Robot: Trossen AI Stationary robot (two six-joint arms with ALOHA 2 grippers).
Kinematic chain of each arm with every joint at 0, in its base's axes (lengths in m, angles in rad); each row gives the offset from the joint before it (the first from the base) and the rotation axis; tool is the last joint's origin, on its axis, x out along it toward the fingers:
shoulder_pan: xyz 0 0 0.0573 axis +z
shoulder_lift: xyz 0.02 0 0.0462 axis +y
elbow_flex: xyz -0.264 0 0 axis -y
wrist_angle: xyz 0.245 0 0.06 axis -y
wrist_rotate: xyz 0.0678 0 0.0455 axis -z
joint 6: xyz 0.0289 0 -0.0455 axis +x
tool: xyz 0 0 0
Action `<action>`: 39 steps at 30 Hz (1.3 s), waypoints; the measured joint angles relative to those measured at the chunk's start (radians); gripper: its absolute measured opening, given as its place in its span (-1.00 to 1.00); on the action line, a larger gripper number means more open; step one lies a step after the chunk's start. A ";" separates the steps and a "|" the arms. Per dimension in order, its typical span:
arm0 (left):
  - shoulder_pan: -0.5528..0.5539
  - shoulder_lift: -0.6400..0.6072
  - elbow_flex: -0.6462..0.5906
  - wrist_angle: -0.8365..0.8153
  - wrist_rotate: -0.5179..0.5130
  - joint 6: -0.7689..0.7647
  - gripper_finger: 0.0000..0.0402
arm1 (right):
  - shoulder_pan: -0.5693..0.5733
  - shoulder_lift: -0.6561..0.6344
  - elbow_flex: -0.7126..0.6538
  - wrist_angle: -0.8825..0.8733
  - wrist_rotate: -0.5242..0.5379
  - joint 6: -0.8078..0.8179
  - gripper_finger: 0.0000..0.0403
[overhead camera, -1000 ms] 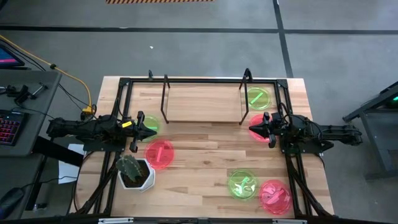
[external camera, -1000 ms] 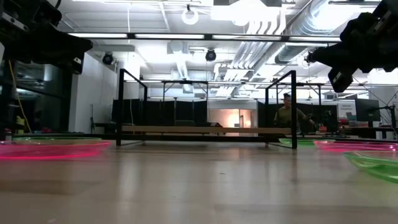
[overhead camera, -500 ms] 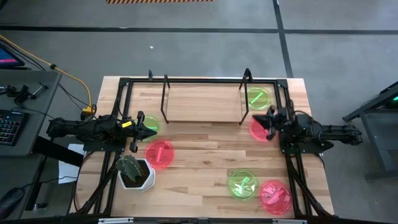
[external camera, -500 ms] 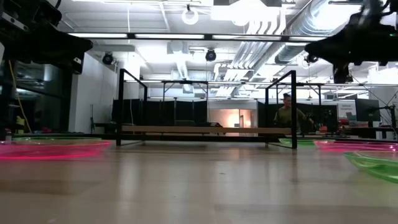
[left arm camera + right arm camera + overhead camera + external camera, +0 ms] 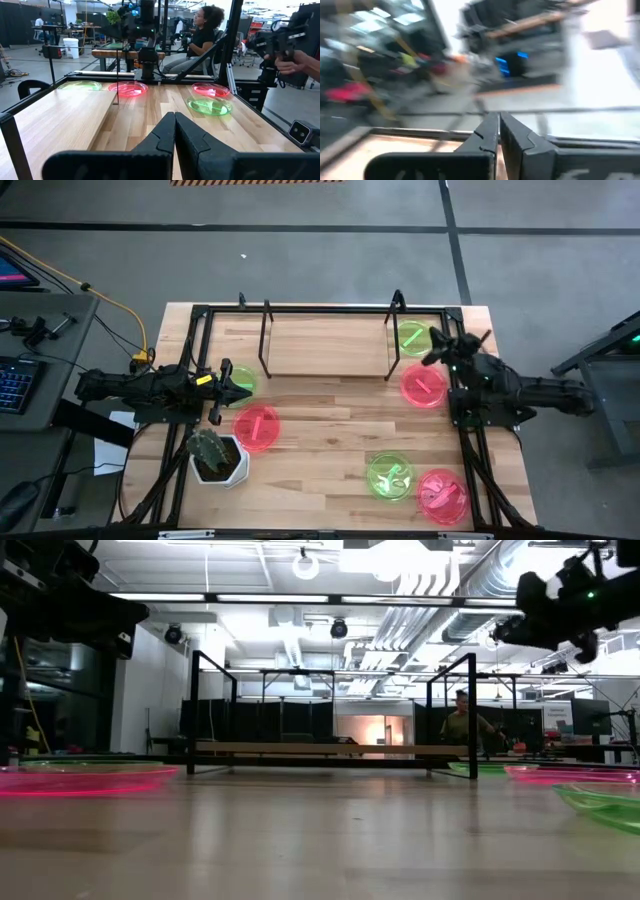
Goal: Place and stack plates onto a shelf
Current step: Put the top right green plate on the shelf
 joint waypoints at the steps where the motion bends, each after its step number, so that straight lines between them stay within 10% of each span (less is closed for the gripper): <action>1: 0.000 0.000 0.000 0.000 0.000 0.000 -1.00 | -0.014 0.041 0.037 -0.072 0.024 0.046 -0.95; 15: 0.000 0.000 0.000 0.000 0.000 0.000 -1.00 | -0.301 0.634 0.139 -0.552 -0.096 0.861 -0.24; 39: 0.000 0.000 0.000 0.000 0.000 0.000 -1.00 | -0.593 0.937 0.138 -0.294 -0.383 0.791 -0.17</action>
